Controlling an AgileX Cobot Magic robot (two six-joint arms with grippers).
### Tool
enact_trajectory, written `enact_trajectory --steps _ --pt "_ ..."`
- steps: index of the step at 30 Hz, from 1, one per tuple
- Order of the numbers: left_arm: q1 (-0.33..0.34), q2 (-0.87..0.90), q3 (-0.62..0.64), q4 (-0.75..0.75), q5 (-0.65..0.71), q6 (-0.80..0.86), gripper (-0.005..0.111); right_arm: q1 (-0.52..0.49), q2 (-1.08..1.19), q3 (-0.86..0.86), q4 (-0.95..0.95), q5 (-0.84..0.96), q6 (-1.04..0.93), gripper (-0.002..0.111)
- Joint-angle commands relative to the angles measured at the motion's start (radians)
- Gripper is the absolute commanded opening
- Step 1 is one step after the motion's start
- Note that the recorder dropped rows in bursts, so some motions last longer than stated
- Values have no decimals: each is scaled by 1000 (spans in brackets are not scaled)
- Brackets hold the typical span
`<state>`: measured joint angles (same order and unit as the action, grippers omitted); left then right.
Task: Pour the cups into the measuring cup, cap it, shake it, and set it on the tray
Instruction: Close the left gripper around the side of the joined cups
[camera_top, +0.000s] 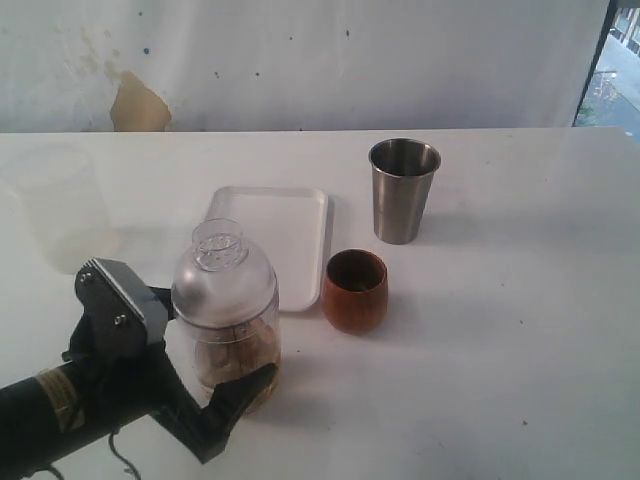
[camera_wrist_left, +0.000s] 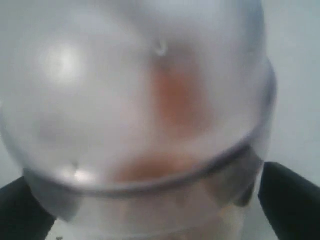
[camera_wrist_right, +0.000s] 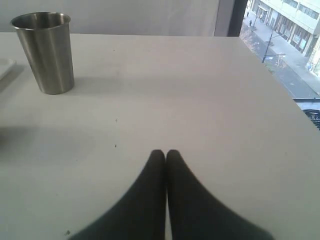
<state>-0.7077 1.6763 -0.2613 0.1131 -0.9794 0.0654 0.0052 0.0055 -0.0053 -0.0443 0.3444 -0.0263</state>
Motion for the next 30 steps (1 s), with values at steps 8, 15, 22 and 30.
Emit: enact_trajectory --steps 8,15,22,30 --pt "-2 139 -136 -83 -39 54 105 -5 -6 5 -4 -8 4 0" --pt "-2 149 -136 -103 -41 92 98 -5 -6 5 -4 -8 4 0" --pt "-2 149 -136 -133 -42 98 11 -5 -6 5 -4 -8 4 0" --pt "-2 128 -136 -222 -182 63 0 -5 -6 5 -4 -8 4 0"
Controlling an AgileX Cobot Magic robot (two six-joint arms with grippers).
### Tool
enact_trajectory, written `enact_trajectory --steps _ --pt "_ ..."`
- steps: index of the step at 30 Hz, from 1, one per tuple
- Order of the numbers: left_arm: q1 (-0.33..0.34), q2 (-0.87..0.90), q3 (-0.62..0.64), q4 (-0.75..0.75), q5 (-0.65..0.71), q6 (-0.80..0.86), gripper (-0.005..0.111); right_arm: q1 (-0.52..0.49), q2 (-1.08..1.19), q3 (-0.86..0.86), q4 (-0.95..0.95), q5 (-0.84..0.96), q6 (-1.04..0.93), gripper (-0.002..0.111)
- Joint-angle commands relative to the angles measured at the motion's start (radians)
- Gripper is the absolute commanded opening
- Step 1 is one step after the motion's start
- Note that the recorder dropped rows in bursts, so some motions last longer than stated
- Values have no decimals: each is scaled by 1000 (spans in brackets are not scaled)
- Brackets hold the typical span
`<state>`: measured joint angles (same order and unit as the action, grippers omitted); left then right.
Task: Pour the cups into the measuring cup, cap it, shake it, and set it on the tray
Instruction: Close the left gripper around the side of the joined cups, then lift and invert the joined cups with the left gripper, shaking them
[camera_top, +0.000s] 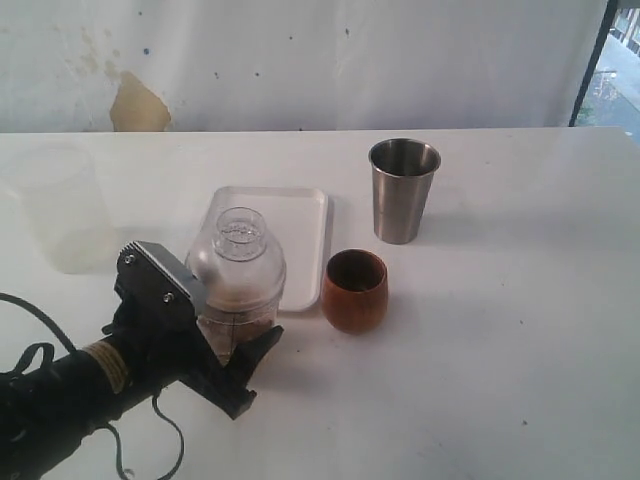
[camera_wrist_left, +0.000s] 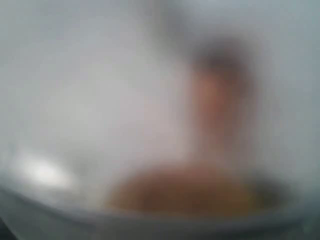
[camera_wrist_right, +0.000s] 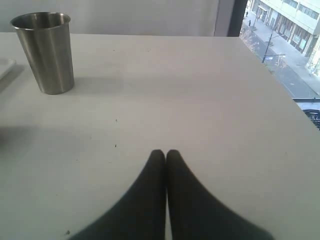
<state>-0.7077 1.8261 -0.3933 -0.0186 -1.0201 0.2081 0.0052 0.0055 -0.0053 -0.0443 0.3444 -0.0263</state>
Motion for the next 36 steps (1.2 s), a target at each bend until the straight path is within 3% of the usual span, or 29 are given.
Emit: enact_trajectory --steps 1,6,8,12,14,15,16,17,19,20,21,23,24,26,27,28,29,30,33,36 --pt "-2 -35 -4 -95 -166 -97 0 -5 -6 5 -4 -8 4 0" --pt "0 -133 -8 -101 -193 -208 0 -5 -6 5 -4 -8 4 0" --pt "27 -185 -26 -101 -127 -245 0 -5 -6 5 -4 -8 4 0" --pt "155 -274 -96 -37 86 -326 0 -5 -6 5 -4 -8 4 0" --pt "264 -313 -129 19 161 -427 0 -5 -6 5 -4 -8 4 0" --pt "309 -327 -142 79 196 -508 0 -5 -6 5 -4 -8 4 0" --pt "356 -332 -158 241 229 -631 0 -5 -6 5 -4 -8 4 0" --pt "375 -332 -178 506 230 -753 0 -5 -6 5 -4 -8 4 0" --pt "343 -322 -237 902 334 -847 0 -5 -6 5 -4 -8 4 0" --pt "313 -320 -265 894 493 -871 0 -5 -6 5 -4 -8 4 0" --pt "306 -320 -286 750 602 -816 0 -5 -6 5 -4 -8 4 0" --pt "376 -325 -295 322 630 -597 0 -5 -6 5 -4 -8 4 0" --pt "394 -335 -277 292 571 -620 0 -5 -6 5 -4 -8 4 0" --pt "381 -351 -255 588 481 -691 0 -5 -6 5 -4 -8 4 0" --pt "362 -354 -262 677 517 -685 0 -5 -6 5 -4 -8 4 0" --pt "353 -351 -276 629 586 -670 0 -5 -6 5 -4 -8 4 0" --pt "362 -347 -290 477 615 -653 0 -5 -6 5 -4 -8 4 0" --pt "384 -347 -292 375 592 -645 0 -5 -6 5 -4 -8 4 0" --pt "376 -365 -257 573 463 -686 0 -5 -6 5 -4 -8 4 0" --pt "397 -367 -254 366 485 -703 0 -5 -6 5 -4 -8 4 0"
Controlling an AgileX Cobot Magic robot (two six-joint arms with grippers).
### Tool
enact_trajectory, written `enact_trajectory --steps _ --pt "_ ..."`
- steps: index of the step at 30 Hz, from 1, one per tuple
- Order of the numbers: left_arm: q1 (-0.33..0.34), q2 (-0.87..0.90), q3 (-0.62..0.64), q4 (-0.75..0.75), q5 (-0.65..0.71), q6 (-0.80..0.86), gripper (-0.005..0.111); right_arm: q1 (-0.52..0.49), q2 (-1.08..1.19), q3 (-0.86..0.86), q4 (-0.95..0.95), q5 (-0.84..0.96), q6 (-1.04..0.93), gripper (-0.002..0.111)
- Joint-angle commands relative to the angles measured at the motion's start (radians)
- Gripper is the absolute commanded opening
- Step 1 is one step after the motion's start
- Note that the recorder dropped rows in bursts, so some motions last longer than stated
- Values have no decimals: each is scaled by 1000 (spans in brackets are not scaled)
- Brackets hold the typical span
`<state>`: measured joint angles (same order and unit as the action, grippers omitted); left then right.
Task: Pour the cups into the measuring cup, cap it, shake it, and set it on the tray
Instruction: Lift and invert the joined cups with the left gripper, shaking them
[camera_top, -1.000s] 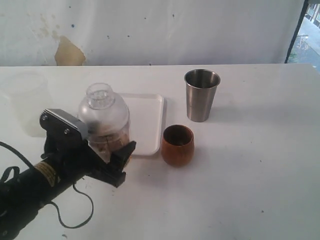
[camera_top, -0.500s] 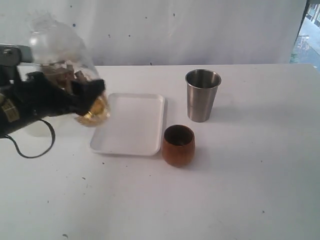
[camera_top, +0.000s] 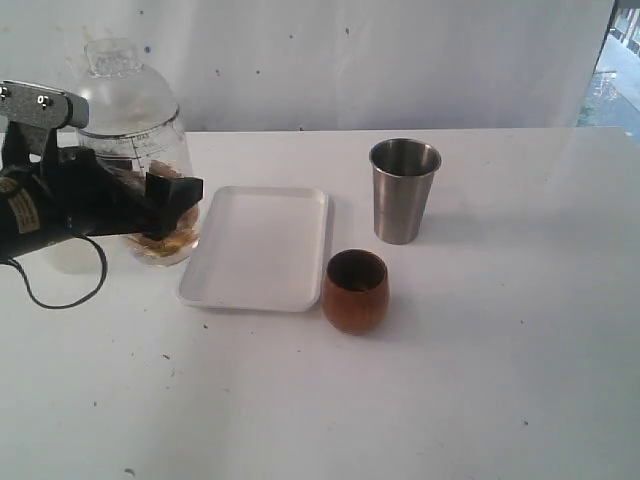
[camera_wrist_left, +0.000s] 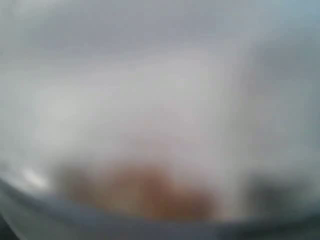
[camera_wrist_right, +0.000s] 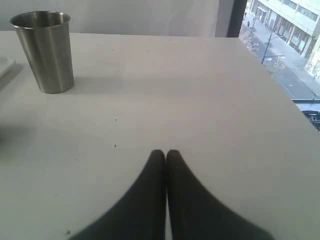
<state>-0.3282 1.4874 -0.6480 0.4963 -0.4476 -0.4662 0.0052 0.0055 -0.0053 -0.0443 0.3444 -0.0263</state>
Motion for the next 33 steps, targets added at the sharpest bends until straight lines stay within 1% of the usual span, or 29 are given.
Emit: enact_trajectory --steps 1,2,3,4,6,7,8,9,10,12,13,14,15,16,17,18,19,20,22,23,25,26,27,28,29,30,31,32,33 --pt "15 -34 8 -70 -114 -52 0 -5 -6 5 -4 -8 4 0" --pt "-13 -38 11 129 -140 -75 0 -5 -6 5 -4 -8 4 0" --pt "-36 -38 4 173 -110 -65 0 -5 -6 5 -4 -8 4 0" --pt "-54 -38 -10 107 -30 -23 0 -5 -6 5 -4 -8 4 0" --pt "-20 -32 -25 -252 29 154 0 -5 -6 5 -4 -8 4 0" --pt "-10 -34 -21 -292 26 150 0 -5 -6 5 -4 -8 4 0" --pt "-30 -50 -6 -163 -5 87 0 -5 -6 5 -4 -8 4 0" --pt "-56 -56 6 29 -31 51 0 -5 -6 5 -4 -8 4 0" --pt "-78 -56 8 62 -38 67 0 -5 -6 5 -4 -8 4 0" --pt "-68 -41 -12 -280 20 208 0 -5 -6 5 -4 -8 4 0" --pt "-53 -41 -15 -369 24 242 0 -5 -6 5 -4 -8 4 0" --pt "-62 -53 -7 -290 22 212 0 -5 -6 5 -4 -8 4 0" --pt "-109 -66 16 -84 -23 194 0 -5 -6 5 -4 -8 4 0" --pt "-98 -58 16 -218 -23 251 0 -5 -6 5 -4 -8 4 0" --pt "-73 -52 5 -435 -19 297 0 -5 -6 5 -4 -8 4 0" --pt "-51 -52 0 -507 -3 298 0 -5 -6 5 -4 -8 4 0" --pt "-61 -66 0 -362 13 262 0 -5 -6 5 -4 -8 4 0" --pt "-100 -78 13 -132 2 221 0 -5 -6 5 -4 -8 4 0" --pt "-78 -72 -1 -396 10 269 0 -5 -6 5 -4 -8 4 0" --pt "-65 -72 -3 -449 13 261 0 -5 -6 5 -4 -8 4 0" --pt "-112 -98 9 -180 -5 210 0 -5 -6 5 -4 -8 4 0" --pt "-83 -91 -5 -407 6 281 0 -5 -6 5 -4 -8 4 0" --pt "-66 -95 -8 -489 25 273 0 -5 -6 5 -4 -8 4 0" --pt "-105 -127 8 -223 33 227 0 -5 -6 5 -4 -8 4 0" --pt "-124 -129 18 -192 15 231 0 -5 -6 5 -4 -8 4 0" --pt "-94 -124 12 -432 21 302 0 -5 -6 5 -4 -8 4 0" --pt "-78 -131 8 -496 57 309 0 -5 -6 5 -4 -8 4 0" --pt "-131 -161 27 -265 76 321 0 -5 -6 5 -4 -8 4 0" --pt "-133 -158 32 -307 67 365 0 -5 -6 5 -4 -8 4 0"
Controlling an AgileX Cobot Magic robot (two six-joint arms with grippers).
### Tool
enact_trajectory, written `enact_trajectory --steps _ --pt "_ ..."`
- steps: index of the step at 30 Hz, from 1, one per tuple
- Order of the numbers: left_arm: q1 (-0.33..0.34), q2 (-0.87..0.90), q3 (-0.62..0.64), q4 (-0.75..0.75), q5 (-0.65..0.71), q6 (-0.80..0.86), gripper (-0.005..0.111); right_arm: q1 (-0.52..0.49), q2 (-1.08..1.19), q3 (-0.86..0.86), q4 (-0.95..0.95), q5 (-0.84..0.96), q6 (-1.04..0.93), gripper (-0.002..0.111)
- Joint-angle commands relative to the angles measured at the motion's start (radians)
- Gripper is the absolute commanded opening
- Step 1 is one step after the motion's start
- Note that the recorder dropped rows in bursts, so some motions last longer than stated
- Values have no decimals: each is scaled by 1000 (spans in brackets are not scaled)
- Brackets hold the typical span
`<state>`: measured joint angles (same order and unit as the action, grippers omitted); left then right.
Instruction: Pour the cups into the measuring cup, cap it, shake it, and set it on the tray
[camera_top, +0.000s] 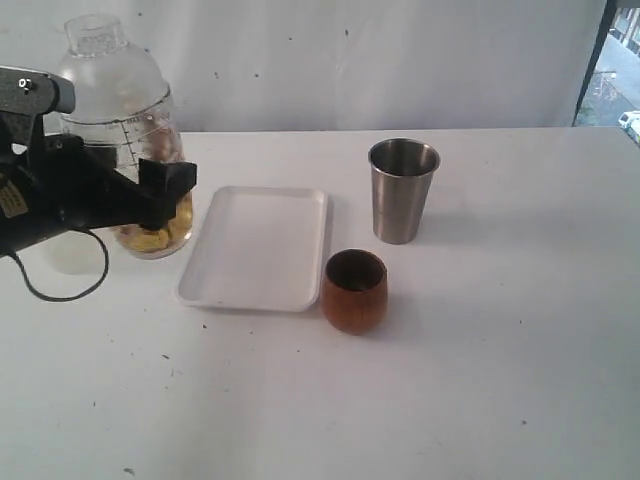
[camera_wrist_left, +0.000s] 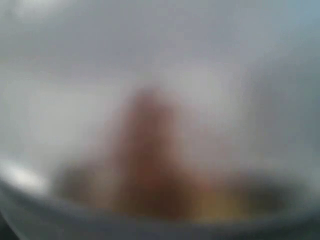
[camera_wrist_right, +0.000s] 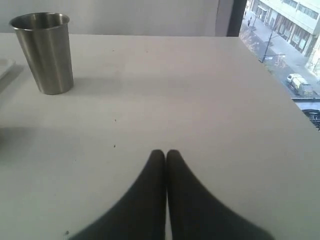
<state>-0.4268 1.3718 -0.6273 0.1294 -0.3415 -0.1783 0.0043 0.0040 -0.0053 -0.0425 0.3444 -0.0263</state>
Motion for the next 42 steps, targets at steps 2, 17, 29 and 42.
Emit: enact_trajectory --steps 2,17,29,42 --pt "28 -47 -19 -214 77 192 0 -4 -4 5 -6 -8 4 0" --pt "-94 -106 -26 -49 58 152 0 -4 -4 5 9 -5 4 0" --pt "-15 -183 -25 -244 58 239 0 -3 -4 5 43 -2 4 0" --pt "261 -231 -25 -272 58 391 0 -3 -4 5 43 -2 4 0"
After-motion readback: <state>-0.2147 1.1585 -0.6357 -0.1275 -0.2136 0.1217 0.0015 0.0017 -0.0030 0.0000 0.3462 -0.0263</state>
